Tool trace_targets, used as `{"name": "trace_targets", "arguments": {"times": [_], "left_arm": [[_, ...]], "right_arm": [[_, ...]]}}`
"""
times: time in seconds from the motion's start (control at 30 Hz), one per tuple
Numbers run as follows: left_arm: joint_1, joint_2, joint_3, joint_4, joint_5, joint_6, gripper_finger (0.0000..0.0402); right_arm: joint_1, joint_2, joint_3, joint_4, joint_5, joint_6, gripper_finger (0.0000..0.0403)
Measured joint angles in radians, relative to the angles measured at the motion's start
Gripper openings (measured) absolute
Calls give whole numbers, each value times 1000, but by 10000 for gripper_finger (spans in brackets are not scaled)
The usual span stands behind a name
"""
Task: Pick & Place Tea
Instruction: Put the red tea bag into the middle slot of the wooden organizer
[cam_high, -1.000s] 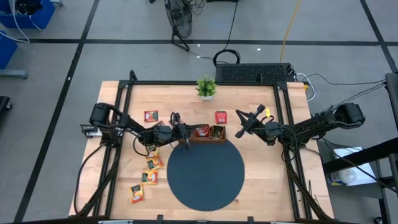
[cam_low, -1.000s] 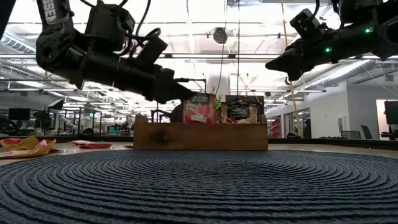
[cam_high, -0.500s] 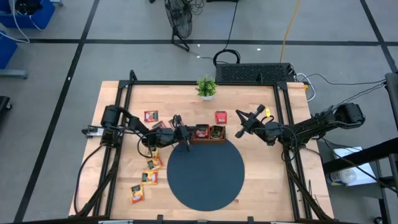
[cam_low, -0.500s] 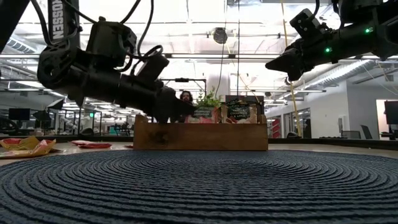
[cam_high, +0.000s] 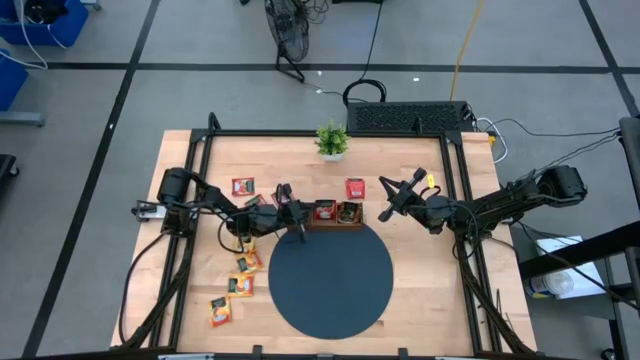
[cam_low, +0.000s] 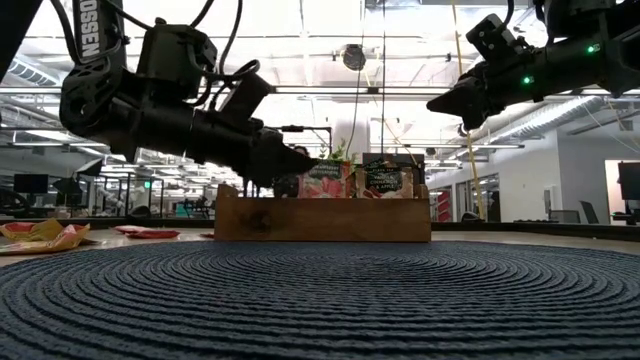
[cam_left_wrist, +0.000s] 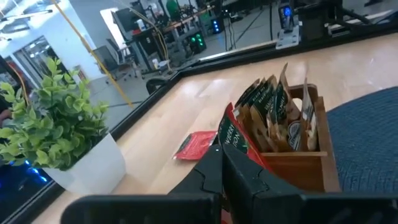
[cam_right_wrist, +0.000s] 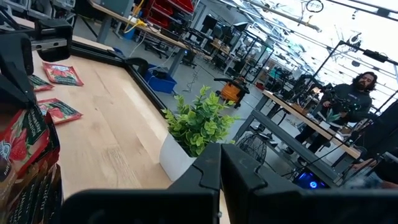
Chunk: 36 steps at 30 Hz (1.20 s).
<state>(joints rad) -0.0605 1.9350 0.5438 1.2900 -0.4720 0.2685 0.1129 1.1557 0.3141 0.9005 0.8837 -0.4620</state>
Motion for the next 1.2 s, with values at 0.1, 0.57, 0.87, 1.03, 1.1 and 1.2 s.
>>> {"name": "trace_targets", "arguments": {"times": [0.1,0.57,0.87,1.03,1.1,1.2], "left_arm": [[0,0,0,-4,-20,-12,18],[0,0,0,0,-80,-69,128],[-13,-101,8,-108,-114,-20,194],[9,-353,159,-710,-105,-17,175],[33,-412,275,-1030,-27,-76,161],[76,-435,455,-1405,167,-181,137]], "right_arm": [[0,0,0,0,0,1,0],[0,0,0,-4,0,1,0],[0,0,0,-32,0,4,0],[0,0,0,-45,5,5,0],[0,0,0,-61,33,0,0],[0,0,0,-79,80,2,0]]}}
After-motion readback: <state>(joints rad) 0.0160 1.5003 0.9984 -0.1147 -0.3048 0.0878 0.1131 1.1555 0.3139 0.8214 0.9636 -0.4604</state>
